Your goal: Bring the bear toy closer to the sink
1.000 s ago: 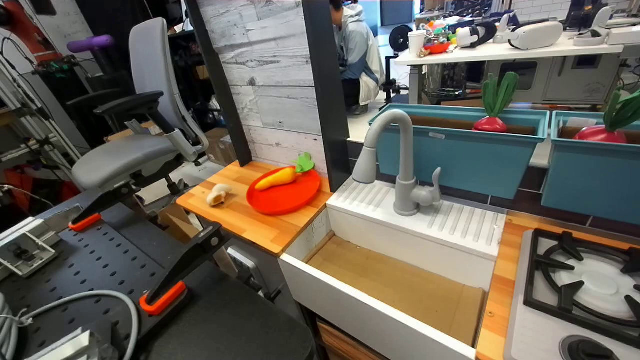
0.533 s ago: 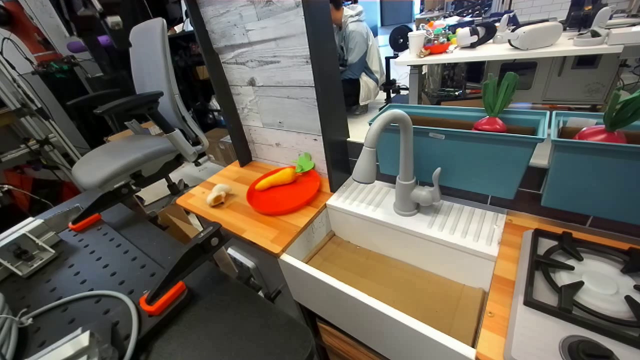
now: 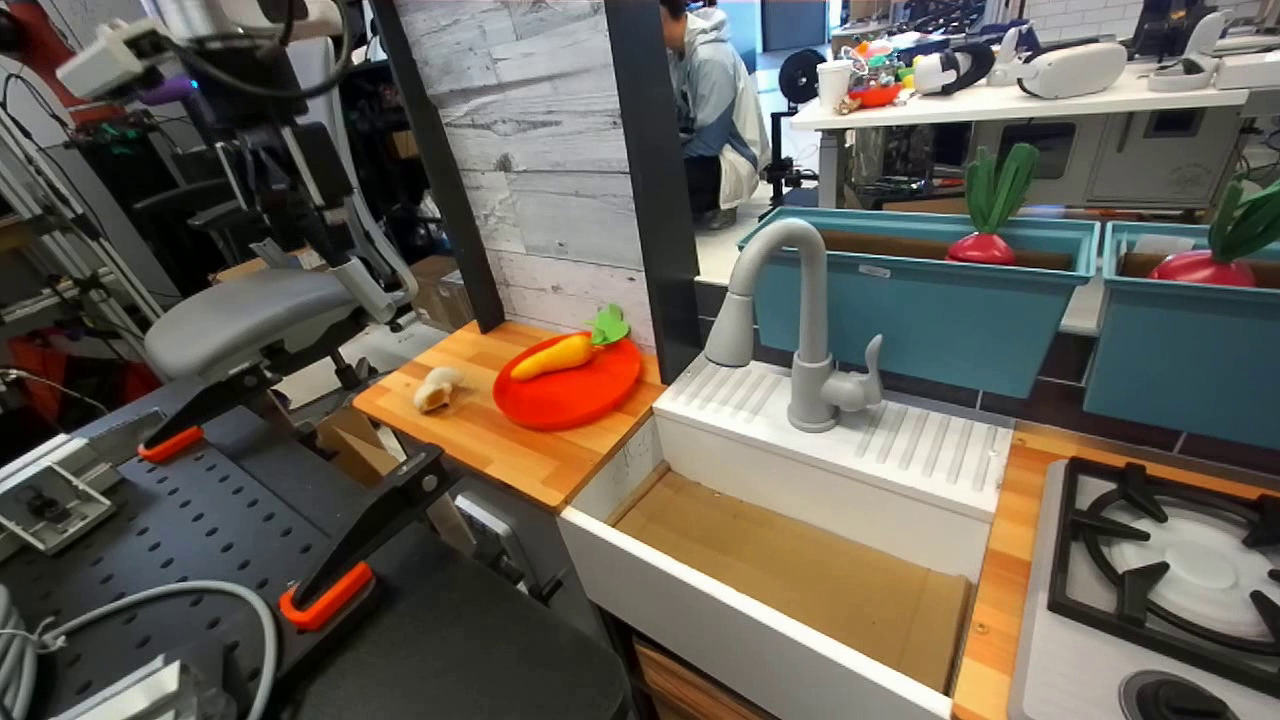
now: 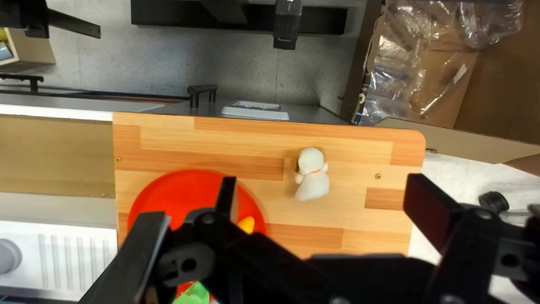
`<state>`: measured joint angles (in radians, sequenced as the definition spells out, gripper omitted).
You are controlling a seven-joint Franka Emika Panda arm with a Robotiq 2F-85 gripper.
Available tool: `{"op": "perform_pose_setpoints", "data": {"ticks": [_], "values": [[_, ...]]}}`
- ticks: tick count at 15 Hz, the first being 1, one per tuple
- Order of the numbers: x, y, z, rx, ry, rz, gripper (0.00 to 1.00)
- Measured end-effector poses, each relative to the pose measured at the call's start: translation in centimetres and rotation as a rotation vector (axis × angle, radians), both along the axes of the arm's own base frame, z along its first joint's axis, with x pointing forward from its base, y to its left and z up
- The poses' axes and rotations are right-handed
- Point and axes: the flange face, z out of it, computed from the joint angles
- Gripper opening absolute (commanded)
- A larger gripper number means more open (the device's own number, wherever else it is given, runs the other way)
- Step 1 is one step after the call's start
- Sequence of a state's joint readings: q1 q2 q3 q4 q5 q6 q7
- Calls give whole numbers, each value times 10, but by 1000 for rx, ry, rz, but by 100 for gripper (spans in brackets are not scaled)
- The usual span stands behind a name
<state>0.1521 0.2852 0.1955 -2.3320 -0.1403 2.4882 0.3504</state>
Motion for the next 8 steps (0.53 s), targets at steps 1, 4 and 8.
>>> {"op": "perform_pose_setpoints", "data": {"ticks": [1, 4, 8], "values": [[6, -3, -16, 1, 15, -11, 100], [27, -7, -60, 8, 55, -36, 100], [51, -7, -113, 35, 107, -67, 100]]}}
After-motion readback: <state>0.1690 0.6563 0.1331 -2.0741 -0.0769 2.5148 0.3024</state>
